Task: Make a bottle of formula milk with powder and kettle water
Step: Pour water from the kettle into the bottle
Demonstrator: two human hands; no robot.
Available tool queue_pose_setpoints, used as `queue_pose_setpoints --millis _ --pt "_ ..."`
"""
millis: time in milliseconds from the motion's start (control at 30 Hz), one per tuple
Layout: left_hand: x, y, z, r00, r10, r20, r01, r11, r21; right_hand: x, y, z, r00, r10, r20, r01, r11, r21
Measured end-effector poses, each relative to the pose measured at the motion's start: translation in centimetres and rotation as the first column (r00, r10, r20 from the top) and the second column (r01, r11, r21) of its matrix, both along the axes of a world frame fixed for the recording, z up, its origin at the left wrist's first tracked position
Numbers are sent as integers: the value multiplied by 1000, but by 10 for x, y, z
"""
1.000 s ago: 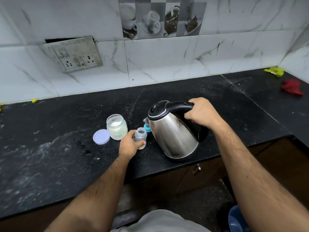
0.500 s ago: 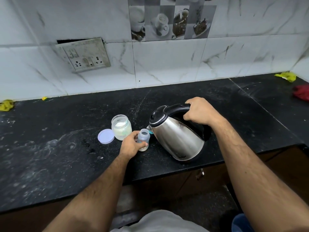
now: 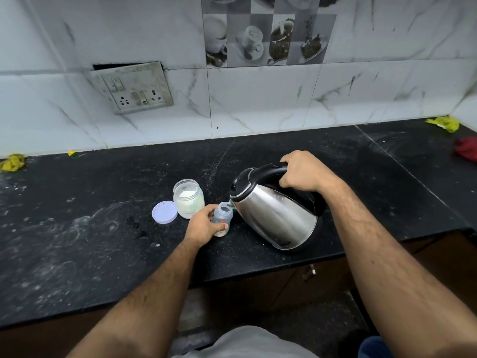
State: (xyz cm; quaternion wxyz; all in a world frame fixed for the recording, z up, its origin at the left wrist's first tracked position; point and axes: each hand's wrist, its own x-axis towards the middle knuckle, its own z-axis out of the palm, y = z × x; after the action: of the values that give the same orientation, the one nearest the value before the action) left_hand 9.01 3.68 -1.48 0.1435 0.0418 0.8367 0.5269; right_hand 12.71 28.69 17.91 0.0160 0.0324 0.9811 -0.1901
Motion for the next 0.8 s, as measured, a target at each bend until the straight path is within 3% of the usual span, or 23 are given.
queue_pose_setpoints --millis 800 --pt "-6 -1 0 999 -39 -3 39 999 10 -9 -10 13 997 69 19 -70 993 99"
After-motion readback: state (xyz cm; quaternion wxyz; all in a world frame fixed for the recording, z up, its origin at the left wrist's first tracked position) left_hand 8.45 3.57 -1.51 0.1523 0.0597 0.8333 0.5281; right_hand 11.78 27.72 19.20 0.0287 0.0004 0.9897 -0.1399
